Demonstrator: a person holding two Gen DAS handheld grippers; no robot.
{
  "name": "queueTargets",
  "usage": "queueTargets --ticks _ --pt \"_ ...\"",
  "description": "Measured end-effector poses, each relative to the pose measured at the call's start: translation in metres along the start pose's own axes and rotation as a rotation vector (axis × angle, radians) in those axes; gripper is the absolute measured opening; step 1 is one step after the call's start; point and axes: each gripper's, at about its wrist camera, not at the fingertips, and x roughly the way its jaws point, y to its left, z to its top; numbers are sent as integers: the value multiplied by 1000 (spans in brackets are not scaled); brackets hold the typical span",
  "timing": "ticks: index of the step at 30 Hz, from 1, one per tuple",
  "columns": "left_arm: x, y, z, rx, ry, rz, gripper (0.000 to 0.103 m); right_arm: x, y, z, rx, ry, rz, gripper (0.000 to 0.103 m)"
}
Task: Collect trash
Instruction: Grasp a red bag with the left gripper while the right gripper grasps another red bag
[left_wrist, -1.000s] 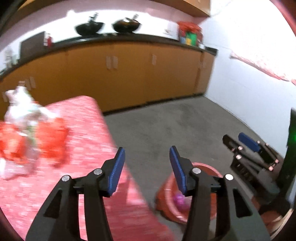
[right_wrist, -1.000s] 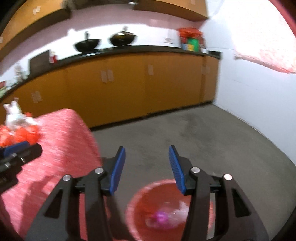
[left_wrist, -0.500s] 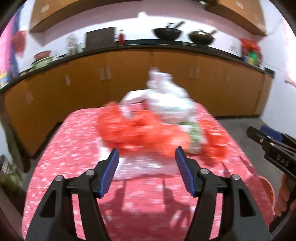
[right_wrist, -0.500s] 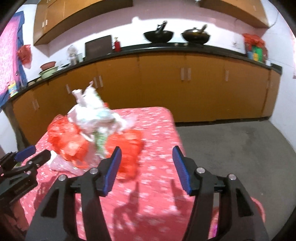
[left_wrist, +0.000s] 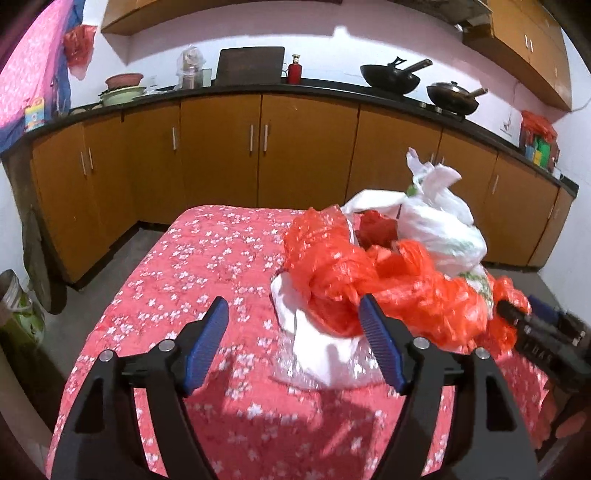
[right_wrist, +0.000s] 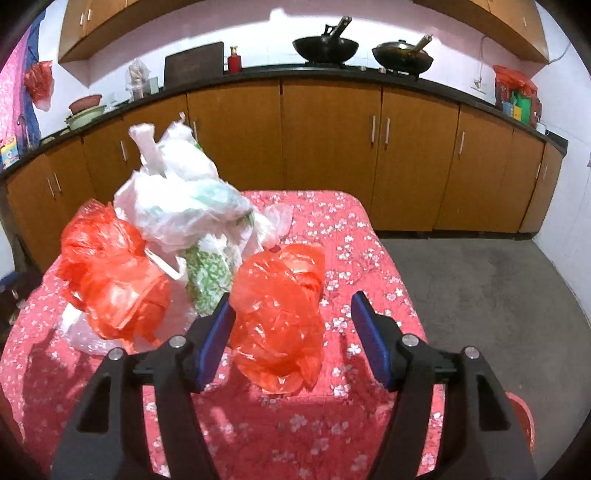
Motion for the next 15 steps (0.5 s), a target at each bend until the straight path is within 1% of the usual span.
queueTargets --ticks 1,2,3,4,6,8,12,13,14,15 --pt "2 0 3 -3 -2 -5 75 2 1 0 1 11 7 49" --pt "3 -1 4 -5 -4 -7 75 4 0 0 5 20 13 21" --pt "6 -3 9 -5 -7 -14 75 5 -1 0 10 32 15 17" --pt "8 -4 12 -2 -9 -19 75 6 -4 -1 21 40 26 16" --pt "12 -9 18 11 -14 -22 77 5 -6 -3 26 37 24 13" --pt "19 -15 22 33 -10 -8 78 3 -7 -4 27 34 22 12" --pt "38 -22 28 53 35 5 78 -2 -9 -7 36 30 19 12" --pt "45 -24 30 60 56 16 78 -2 -10 -8 40 33 20 12" --pt "49 -25 30 63 69 20 77 -3 -11 -9 41 34 21 12" --pt "54 -24 30 63 88 21 70 -4 -10 -9 42 34 20 12"
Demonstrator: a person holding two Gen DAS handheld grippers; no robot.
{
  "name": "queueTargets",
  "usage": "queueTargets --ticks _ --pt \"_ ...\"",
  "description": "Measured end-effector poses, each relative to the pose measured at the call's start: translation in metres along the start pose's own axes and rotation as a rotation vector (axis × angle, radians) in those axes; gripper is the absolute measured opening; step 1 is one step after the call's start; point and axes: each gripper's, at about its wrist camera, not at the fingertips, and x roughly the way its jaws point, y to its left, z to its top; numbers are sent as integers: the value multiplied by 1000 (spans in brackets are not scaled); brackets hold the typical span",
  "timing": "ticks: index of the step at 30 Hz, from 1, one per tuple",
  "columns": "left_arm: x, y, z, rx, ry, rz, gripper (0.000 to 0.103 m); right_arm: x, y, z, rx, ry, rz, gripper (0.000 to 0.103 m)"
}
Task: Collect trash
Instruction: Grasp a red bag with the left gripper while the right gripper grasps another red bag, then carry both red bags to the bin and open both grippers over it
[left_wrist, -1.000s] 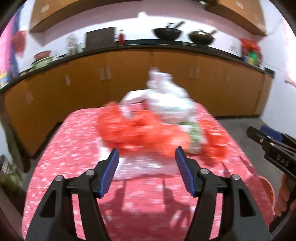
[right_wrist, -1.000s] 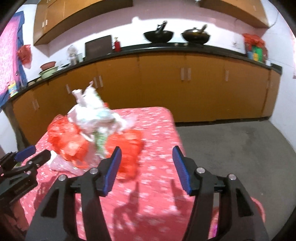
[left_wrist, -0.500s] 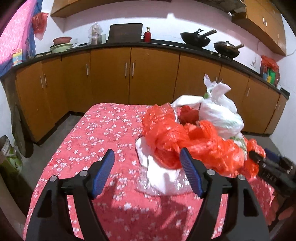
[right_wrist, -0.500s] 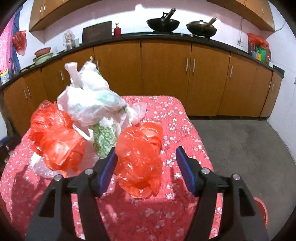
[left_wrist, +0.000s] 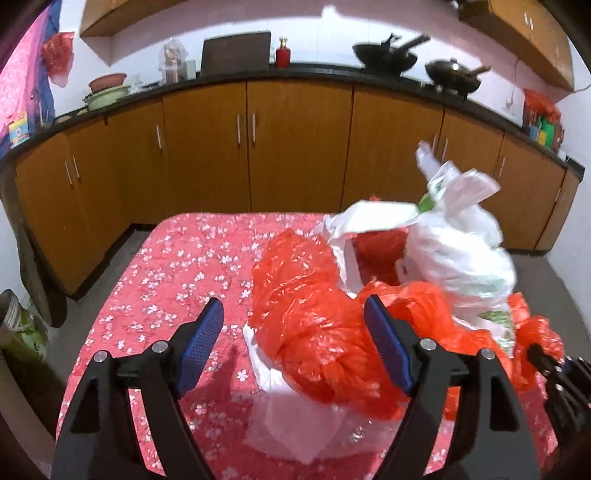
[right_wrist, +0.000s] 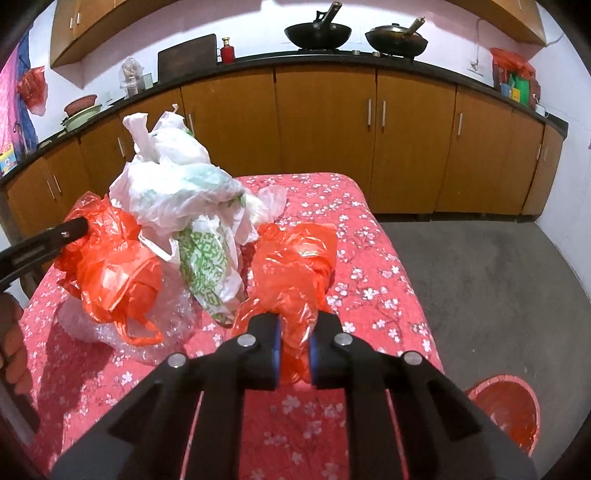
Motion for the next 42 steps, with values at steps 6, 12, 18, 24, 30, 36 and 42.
queueTargets --ticks 6,12,18,24,30,36,42 --pt "2 12 -13 10 46 -13 25 -9 -5 -6 2 -4 -1 12" --pt "-31 32 -22 -6 3 -35 17 -25 -10 -12 20 -26 13 11" --pt "-71 48 -26 -13 -46 -46 17 -48 -15 -15 22 -62 23 11" --pt "-99 43 -21 -19 -98 -71 16 -70 -18 -12 32 -106 23 11" --pt "-119 22 -15 5 -130 -141 16 -94 -28 -12 40 -153 3 11" --pt "-131 -16 -16 59 -149 -217 16 -114 -58 -18 66 -187 -70 11" --pt "-131 -74 -23 122 -137 -329 16 -136 -108 -32 109 -223 -200 11"
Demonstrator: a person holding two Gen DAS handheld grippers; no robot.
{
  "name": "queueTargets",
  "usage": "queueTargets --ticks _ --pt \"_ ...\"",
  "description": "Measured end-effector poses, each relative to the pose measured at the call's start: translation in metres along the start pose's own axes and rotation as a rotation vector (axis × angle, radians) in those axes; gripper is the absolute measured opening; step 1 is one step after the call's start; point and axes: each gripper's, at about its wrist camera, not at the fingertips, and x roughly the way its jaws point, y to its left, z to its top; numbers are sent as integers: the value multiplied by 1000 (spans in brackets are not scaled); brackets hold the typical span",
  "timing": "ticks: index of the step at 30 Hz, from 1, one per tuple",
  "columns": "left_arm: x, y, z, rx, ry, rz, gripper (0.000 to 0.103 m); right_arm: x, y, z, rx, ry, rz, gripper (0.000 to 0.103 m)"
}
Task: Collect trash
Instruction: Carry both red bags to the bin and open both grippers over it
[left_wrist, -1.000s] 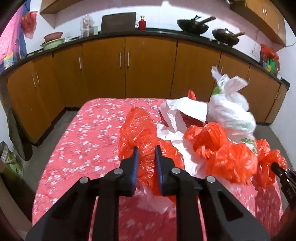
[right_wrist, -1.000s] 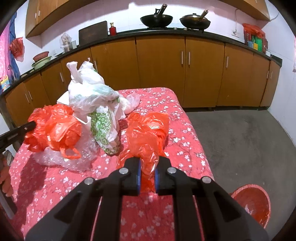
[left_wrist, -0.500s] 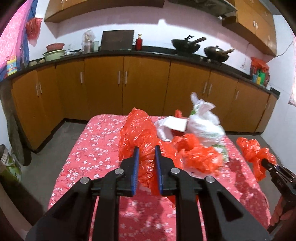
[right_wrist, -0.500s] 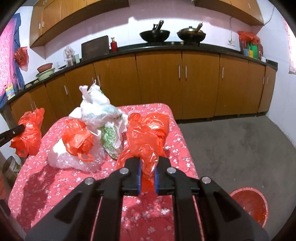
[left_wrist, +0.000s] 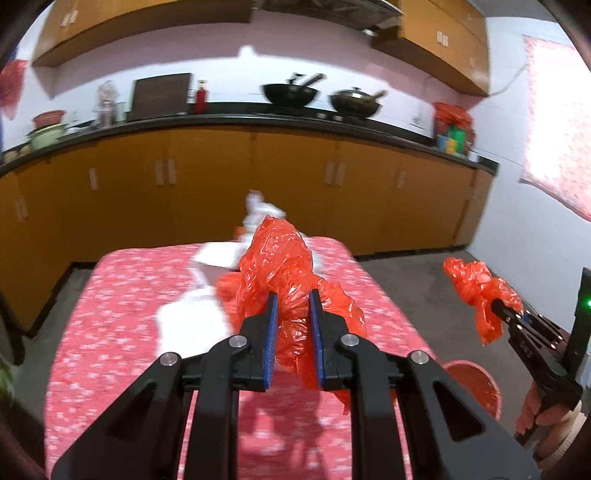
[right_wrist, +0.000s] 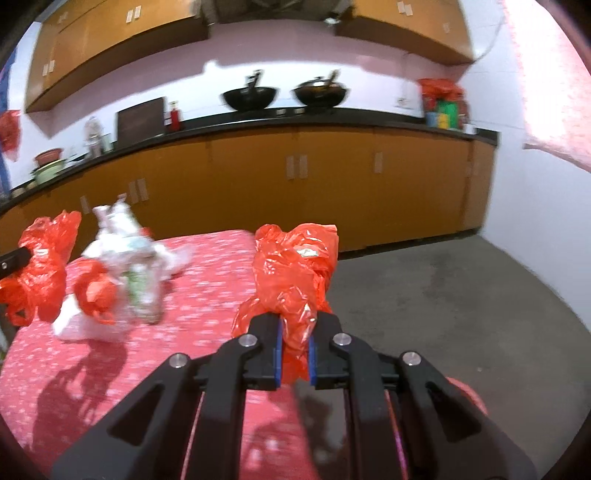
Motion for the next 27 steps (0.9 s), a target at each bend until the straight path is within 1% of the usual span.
queueTargets --ticks 3,6,8,12,16,21,24,27 --pt "10 -30 -5 35 9 -56 16 -6 -45 -7 42 3 -87 11" --pt "22 -68 -14 66 24 -124 16 -11 -83 -17 75 15 -162 11" --pt "33 -98 -21 84 42 -174 16 -15 -116 -28 102 34 -226 11" --pt "51 -154 -37 114 85 -255 16 -20 -163 -49 133 70 -311 11" --pt "68 -211 -56 173 127 -318 16 -20 -196 -69 165 104 -355 11" --pt "83 -264 -80 230 179 -370 16 -15 -222 -93 196 143 -370 11" --pt "90 -287 -94 263 211 -381 16 -9 -230 -102 206 160 -365 11" --pt "99 -303 -103 286 242 -383 16 0 -239 -110 224 182 -355 11"
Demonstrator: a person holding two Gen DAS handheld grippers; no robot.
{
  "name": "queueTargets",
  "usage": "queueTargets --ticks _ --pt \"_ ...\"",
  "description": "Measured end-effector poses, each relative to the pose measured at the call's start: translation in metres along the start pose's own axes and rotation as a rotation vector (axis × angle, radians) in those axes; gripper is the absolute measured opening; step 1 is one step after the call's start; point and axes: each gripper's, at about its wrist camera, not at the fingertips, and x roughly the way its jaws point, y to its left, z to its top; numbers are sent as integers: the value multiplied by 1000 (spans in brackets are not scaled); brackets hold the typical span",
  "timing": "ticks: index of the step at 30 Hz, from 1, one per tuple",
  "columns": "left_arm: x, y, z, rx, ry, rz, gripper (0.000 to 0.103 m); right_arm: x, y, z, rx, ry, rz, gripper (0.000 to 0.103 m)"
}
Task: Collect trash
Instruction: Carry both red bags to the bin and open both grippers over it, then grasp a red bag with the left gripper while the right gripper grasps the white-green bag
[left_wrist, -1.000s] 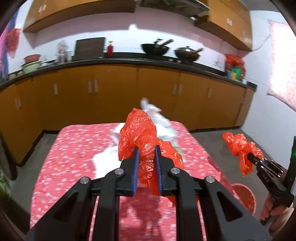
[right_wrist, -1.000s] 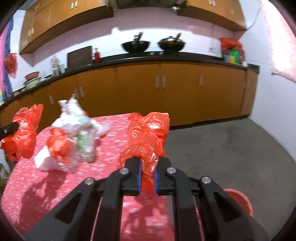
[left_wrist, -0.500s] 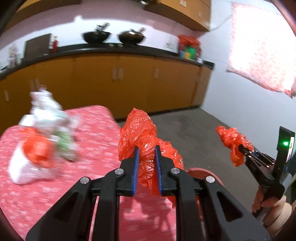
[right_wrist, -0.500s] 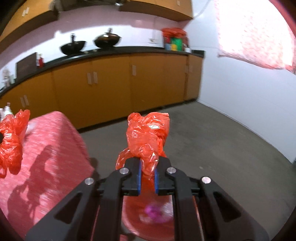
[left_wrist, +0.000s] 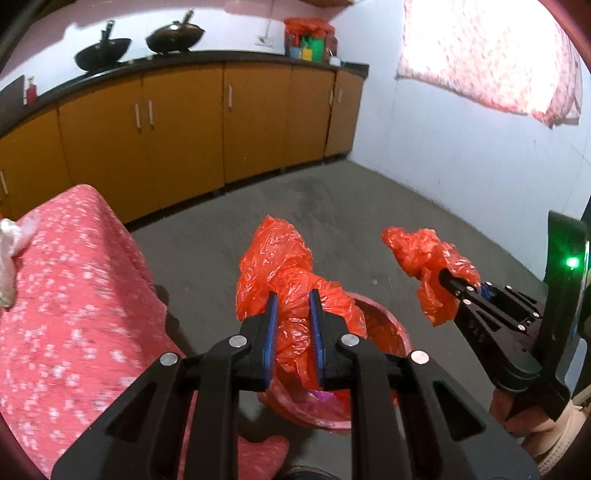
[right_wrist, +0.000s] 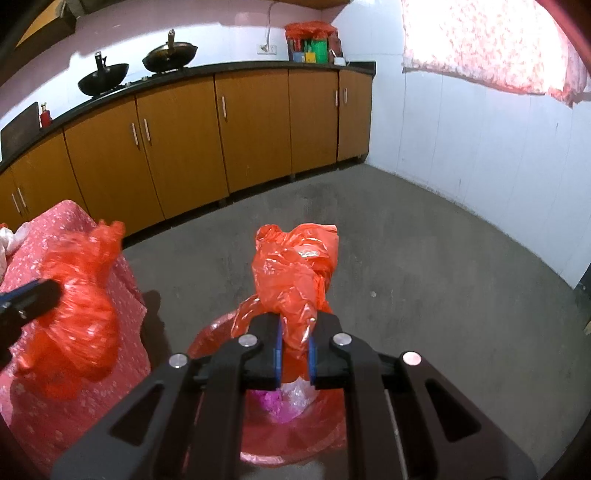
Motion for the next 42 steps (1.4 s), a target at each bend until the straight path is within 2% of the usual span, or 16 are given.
queueTargets --ticks 16,21,27,32,33,35,42 --pt "68 -26 -3 50 122 4 18 46 -11 -14 8 70 36 12" --pt "76 -32 -4 38 135 5 20 56 -14 -13 14 76 51 21" --pt "79 -32 -5 34 135 -2 22 55 -16 -15 12 72 50 22" --pt "80 -29 -4 17 133 -6 27 53 -15 -13 7 66 38 22" --pt "80 -29 -3 13 134 -7 31 51 -14 -12 4 63 35 22" --pt "76 -28 -1 9 124 -7 34 47 -15 -12 3 55 35 22" --pt "50 -10 11 -35 70 20 35 31 -4 -1 -5 23 48 22"
